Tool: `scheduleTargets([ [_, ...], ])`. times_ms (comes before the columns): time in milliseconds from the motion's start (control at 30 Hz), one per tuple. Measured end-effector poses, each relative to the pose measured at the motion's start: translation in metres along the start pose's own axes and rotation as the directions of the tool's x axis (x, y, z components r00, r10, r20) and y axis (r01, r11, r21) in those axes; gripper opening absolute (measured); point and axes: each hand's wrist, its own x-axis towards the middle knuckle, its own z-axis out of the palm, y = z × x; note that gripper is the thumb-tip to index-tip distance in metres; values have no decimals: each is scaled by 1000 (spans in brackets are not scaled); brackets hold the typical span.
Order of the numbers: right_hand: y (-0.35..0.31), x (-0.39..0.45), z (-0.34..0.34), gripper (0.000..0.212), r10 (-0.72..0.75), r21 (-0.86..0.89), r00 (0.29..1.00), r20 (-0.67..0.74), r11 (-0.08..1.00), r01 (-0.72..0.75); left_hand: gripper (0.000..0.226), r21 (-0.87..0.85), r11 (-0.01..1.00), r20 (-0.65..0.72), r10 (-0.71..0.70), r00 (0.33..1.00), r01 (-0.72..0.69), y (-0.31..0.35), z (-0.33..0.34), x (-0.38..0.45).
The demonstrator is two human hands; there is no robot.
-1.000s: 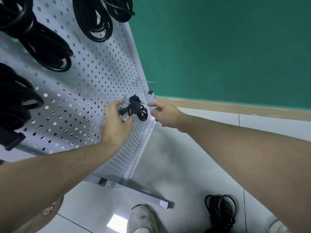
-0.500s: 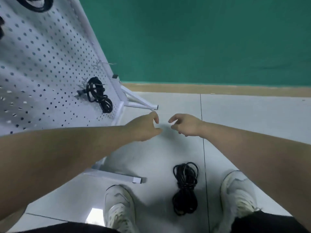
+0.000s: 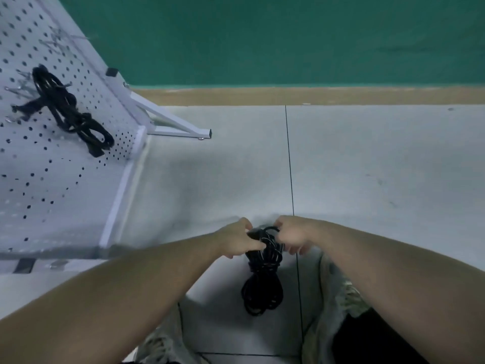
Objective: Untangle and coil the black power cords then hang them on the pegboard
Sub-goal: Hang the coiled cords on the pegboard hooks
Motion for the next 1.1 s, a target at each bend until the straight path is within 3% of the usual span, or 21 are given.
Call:
scheduleTargets([
  [100,3,9,1,46,12,171,1000,24,985,-16,69,-242,970,-31,-42,999,33,-2,7,8],
  [200,4,9,-5,46,-12,292,1000,17,957,6,37,-342,939,-87,-76,993,42,-2,6,12],
  [267,-1,7,-11,41,-53,394,996,-67,916,76,20,-396,918,-150,-78,986,13,-2,-1,10],
  [400,-30,-2,-27,29,-132,551,939,-319,780,297,15,-584,801,-334,-92,938,-129,8,-34,-6],
  [533,-62,-26,-46,28,-230,495,838,-494,718,489,13,-550,775,-482,11,876,-312,22,-76,-32],
  [700,-93,-65,-73,33,-307,468,844,-440,724,507,17,-589,656,-567,82,820,-473,41,-127,-75],
  [800,-111,-79,-90,28,-359,450,811,-461,693,563,32,-614,599,-574,107,812,-514,47,-152,-99],
  [933,-131,-83,-99,29,-416,407,779,-470,681,609,30,-610,545,-578,191,793,-575,53,-170,-119],
  [1100,-151,-78,-103,27,-448,487,708,-546,518,703,42,-493,555,-680,235,695,-670,53,-181,-125],
])
